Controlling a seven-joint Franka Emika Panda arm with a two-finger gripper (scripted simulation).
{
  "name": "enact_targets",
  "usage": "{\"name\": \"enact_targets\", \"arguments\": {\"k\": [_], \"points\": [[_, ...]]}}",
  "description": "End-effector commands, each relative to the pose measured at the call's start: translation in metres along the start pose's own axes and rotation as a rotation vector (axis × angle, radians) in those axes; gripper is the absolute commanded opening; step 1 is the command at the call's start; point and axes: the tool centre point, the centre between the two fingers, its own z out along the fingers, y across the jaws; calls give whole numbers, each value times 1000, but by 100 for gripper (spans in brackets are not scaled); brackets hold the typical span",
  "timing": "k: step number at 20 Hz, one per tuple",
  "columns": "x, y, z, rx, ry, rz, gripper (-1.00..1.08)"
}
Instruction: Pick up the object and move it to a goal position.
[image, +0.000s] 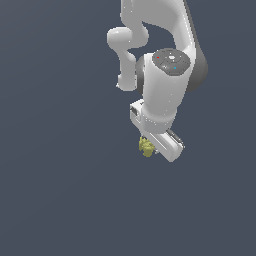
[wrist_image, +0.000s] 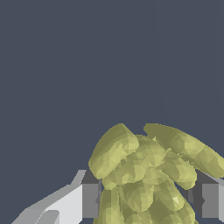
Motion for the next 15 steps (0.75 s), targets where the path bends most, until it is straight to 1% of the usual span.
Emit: {"name": "enact_targets", "arguments": {"k": [1, 8, 11, 15], "points": [[-16, -1, -23, -1, 0, 1, -100], [-48, -6, -71, -1, 1, 1, -100], [-55, -8, -82, -1, 1, 1, -100], [-58, -9, -87, -1, 1, 1, -100]]}}
